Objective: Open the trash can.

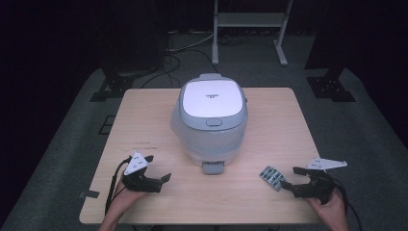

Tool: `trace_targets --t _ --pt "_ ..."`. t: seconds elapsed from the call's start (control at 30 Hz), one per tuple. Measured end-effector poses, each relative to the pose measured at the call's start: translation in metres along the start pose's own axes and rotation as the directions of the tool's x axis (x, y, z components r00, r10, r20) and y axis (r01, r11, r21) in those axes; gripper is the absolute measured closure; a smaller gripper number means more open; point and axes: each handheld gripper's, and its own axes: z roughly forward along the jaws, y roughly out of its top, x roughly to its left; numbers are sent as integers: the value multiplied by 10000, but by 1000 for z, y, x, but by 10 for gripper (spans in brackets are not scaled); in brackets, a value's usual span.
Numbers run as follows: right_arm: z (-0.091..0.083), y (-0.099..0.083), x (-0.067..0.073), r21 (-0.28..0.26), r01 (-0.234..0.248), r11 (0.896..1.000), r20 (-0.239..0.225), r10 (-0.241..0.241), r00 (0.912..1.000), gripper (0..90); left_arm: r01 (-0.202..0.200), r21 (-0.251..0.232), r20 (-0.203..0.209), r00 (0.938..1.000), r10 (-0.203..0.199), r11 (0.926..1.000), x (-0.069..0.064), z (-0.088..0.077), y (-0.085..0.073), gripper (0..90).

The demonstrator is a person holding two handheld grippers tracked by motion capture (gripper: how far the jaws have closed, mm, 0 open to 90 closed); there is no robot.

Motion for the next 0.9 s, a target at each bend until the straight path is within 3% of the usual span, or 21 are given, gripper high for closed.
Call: trace_targets --t 0.2,0.43,0.7,0.9 --pt "-1 1 -4 68 77 9999 102 -78 9999 160 -135 -133 50 9999 136 9998 -3 -2 8 44" --pt "-4 1 -6 -138 -29 9999 40 30 10000 160 -427 -81 434 9981 430 9991 -8 -6 24 54" --pt "-3 3 -3 -69 92 9999 -41 -92 9999 160 -934 -98 918 9913 939 9956 -10 -18 51 124" --pt "-3 3 -2 -94 138 9999 -98 -139 9999 160 -1301 -205 1042 9858 1315 9913 -11 -29 70 191"
